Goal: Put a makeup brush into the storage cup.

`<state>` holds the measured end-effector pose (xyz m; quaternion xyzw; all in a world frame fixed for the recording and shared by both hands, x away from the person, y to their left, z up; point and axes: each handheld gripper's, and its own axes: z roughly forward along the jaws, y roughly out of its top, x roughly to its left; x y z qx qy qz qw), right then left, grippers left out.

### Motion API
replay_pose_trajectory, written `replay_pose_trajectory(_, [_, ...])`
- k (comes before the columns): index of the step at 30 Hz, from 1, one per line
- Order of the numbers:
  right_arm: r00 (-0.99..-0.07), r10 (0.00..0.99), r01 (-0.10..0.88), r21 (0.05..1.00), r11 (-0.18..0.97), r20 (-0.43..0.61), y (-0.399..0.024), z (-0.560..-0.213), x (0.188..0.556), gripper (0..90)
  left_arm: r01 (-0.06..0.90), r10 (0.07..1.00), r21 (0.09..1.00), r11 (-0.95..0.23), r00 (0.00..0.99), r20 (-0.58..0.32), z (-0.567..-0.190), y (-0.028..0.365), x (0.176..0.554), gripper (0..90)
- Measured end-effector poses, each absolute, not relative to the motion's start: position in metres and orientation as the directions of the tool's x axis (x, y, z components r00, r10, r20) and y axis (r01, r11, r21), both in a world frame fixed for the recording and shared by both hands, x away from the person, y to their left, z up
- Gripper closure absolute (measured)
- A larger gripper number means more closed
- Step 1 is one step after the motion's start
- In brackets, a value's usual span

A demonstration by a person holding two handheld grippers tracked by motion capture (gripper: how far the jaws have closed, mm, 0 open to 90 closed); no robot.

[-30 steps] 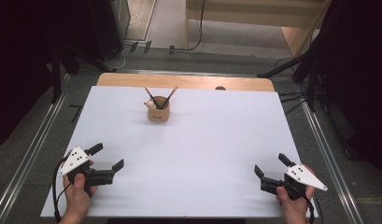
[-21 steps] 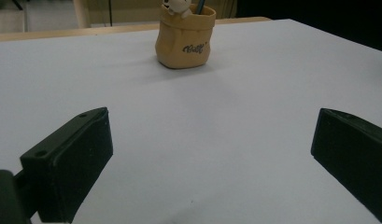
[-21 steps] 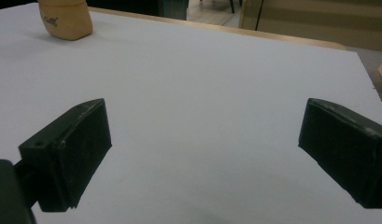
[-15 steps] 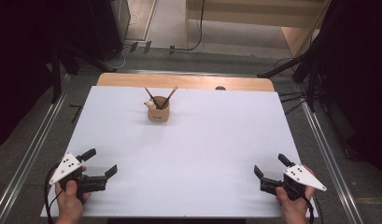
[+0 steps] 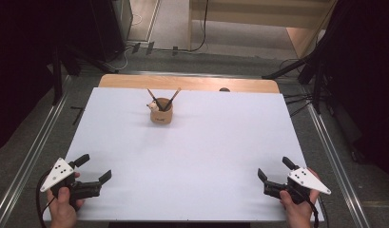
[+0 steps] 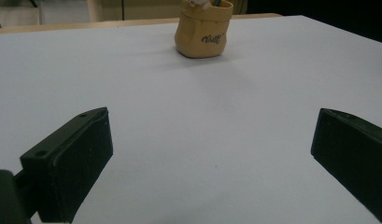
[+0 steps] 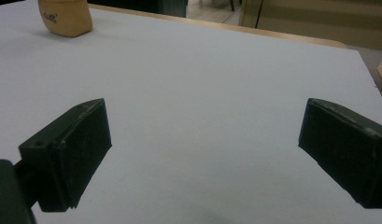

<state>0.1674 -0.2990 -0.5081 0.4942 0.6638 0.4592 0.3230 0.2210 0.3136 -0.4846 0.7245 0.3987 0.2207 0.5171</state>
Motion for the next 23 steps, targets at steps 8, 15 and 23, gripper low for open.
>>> replay_pose_trajectory(8, [-0.294,0.955,0.363,0.928,0.088,0.025,-0.299,-0.508,0.167,2.9,0.334,0.816,0.933,-0.132,0.572,-0.090,-0.479,0.324,0.218,0.0])
replay_pose_trajectory(15, [-0.298,0.954,0.365,0.926,0.093,0.021,-0.297,-0.508,0.168,2.8,0.338,0.816,0.933,-0.120,0.570,-0.101,-0.478,0.325,0.219,0.0])
replay_pose_trajectory(23, [-0.298,0.954,0.367,0.925,0.095,0.020,-0.296,-0.508,0.168,2.8,0.351,0.814,0.928,-0.129,0.572,-0.103,-0.480,0.324,0.221,0.0])
